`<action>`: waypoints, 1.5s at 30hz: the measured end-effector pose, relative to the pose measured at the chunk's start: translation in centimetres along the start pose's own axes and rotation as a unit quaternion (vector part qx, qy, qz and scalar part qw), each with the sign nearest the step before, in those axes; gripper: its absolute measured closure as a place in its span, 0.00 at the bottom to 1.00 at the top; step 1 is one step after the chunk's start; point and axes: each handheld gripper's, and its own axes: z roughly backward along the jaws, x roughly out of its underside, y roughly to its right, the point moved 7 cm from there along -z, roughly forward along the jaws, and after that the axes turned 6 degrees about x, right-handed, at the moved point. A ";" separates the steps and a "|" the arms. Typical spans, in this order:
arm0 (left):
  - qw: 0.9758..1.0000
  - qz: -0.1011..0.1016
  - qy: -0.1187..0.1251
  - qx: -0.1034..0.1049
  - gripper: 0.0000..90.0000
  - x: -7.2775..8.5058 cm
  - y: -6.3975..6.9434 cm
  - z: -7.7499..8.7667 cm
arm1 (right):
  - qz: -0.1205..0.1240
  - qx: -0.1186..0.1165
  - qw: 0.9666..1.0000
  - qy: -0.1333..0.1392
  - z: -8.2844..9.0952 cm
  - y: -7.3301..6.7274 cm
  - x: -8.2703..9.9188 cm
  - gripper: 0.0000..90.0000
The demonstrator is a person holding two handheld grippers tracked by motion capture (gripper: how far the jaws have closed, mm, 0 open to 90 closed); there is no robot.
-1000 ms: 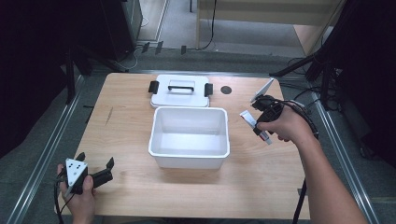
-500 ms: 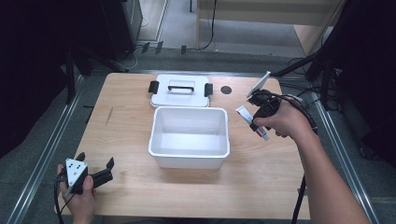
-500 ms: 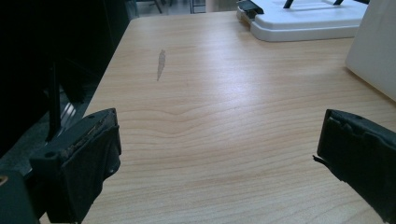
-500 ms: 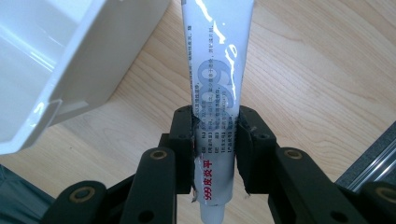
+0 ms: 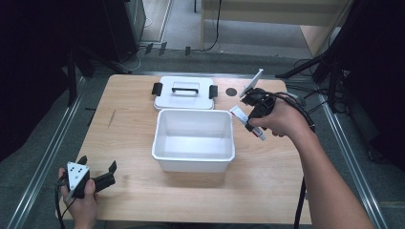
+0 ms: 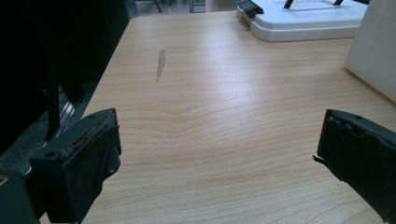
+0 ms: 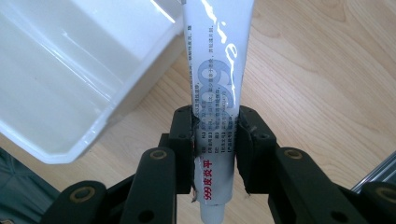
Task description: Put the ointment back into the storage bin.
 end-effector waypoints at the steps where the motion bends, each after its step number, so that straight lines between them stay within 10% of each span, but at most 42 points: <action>1: 1.000 0.002 0.001 0.000 0.00 0.0 0.0 0.0 | 0.005 0.000 1.000 0.000 0.1 -0.2 -0.1 0.78; 13: 1.000 0.003 0.002 0.000 0.00 0.0 0.0 0.0 | 0.078 -0.009 0.997 0.008 0.7 -3.4 -1.7 0.78; 25: 1.000 0.002 0.001 0.000 0.00 0.0 0.0 0.0 | 0.162 -0.017 0.986 0.032 1.0 -6.1 -3.0 0.78; 45: 1.000 0.002 0.000 0.001 0.00 0.0 0.0 0.0 | 0.290 -0.015 0.954 0.067 0.5 -9.0 -3.9 0.78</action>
